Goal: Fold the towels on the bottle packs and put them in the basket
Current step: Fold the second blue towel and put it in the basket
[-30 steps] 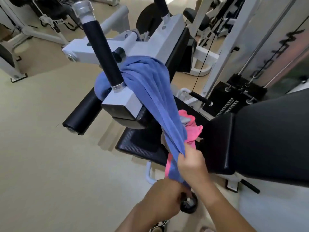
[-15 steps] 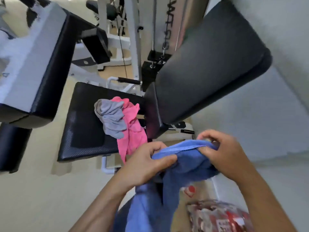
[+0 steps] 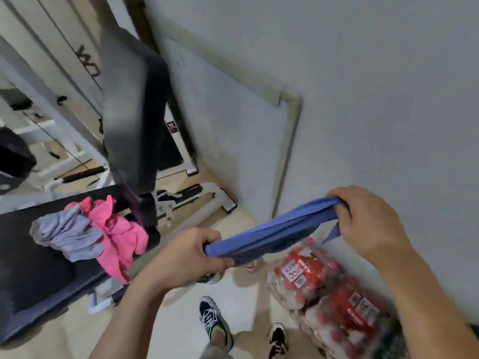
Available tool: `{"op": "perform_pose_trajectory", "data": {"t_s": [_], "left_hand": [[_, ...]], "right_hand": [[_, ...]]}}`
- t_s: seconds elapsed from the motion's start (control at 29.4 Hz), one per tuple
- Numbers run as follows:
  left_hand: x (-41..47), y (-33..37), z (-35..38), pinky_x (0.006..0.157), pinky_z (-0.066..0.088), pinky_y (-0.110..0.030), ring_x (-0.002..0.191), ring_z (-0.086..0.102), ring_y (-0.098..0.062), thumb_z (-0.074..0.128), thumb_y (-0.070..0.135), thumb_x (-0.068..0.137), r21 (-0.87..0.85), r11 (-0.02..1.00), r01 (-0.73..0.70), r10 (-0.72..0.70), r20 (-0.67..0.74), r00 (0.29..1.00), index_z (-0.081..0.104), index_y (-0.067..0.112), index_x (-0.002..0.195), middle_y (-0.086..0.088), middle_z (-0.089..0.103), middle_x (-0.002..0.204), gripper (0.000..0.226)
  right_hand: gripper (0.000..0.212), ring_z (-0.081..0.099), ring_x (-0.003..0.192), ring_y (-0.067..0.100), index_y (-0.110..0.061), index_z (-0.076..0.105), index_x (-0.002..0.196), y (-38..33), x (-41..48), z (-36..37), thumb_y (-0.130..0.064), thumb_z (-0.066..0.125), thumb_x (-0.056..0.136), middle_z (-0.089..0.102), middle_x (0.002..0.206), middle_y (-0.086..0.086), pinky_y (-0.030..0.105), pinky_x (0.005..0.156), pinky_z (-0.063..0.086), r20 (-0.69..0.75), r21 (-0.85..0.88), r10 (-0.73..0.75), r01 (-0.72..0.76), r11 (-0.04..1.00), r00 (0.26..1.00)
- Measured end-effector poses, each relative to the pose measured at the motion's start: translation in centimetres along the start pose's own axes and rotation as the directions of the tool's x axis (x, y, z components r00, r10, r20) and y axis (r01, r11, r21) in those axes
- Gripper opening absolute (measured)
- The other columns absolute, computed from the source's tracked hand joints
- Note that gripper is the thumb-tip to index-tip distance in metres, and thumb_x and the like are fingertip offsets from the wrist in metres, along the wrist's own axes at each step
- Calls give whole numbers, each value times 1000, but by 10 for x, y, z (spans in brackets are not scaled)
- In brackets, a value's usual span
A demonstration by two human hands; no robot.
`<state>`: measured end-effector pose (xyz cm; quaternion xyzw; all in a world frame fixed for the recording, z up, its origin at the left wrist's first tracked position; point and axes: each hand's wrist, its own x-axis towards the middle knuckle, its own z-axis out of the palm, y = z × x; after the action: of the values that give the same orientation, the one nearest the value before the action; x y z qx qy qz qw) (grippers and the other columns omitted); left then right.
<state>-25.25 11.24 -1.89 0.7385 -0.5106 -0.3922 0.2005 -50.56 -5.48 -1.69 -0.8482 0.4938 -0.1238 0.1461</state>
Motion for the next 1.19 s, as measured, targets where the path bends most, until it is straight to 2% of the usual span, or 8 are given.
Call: {"op": "perform_pose_trajectory", "data": {"t_s": [0.24,0.37,0.48,0.54,0.61,0.82,1.06,1.19], "left_hand": [[15,98,33,64,34,-36,78,42,-31,82,56,58,-771,608,-187,182,-94,979,49,-18,88,-22,50,86,86],[14,144,60,68,51,-26,75,63,-17,82,20,70,-639,683,-353,272,-226,935,77,17,78,-2,73,81,9],[13,161,80,63,47,-10,65,60,3,67,-15,75,-340,799,-495,410,-294,863,72,22,71,16,70,68,37],[9,165,90,57,44,-10,60,57,2,72,-7,72,-232,810,-538,500,-205,841,67,22,74,16,66,65,30],[1,163,104,58,44,-13,63,58,-2,80,23,68,-231,828,-511,539,74,839,69,28,81,12,67,70,17],[-49,164,157,53,31,-26,58,45,-15,79,60,62,-584,746,-320,578,329,747,62,9,65,-5,51,62,54],[-88,217,200,44,30,-19,48,41,-11,87,57,48,-761,632,-150,669,438,600,58,16,61,-2,48,56,52],[-103,256,228,53,47,-21,61,60,-20,88,50,56,-588,763,-268,646,698,309,70,3,80,-16,66,72,56]], "right_hand": [[26,57,88,31,-14,63,99,95,-84,-51,0,46,85,63,98,7,39,73,46,-387,127,330,-304,944,861],[23,57,83,29,-12,65,99,126,-144,-83,-2,46,90,63,86,5,32,71,40,-452,370,578,-447,815,680],[28,64,77,22,-13,71,81,130,-195,-111,-1,48,92,68,79,6,31,70,47,-258,805,734,-280,522,628],[33,68,68,14,-14,76,73,117,-226,-127,-10,50,92,72,73,2,24,63,54,-91,973,701,-87,215,708],[29,67,70,4,-21,78,70,100,-251,-138,-29,57,88,71,72,-6,14,66,51,-145,980,599,30,197,787],[37,62,56,9,-16,64,57,112,-337,-181,-22,55,92,59,53,-4,22,63,55,48,991,827,80,-111,560],[26,30,43,3,-26,46,72,135,-443,-232,-35,49,97,37,59,-6,13,33,16,-67,965,907,-204,165,415],[16,60,64,15,-24,62,93,154,-502,-265,-36,51,92,65,77,-1,23,47,51,-77,966,855,-176,192,513]]}}
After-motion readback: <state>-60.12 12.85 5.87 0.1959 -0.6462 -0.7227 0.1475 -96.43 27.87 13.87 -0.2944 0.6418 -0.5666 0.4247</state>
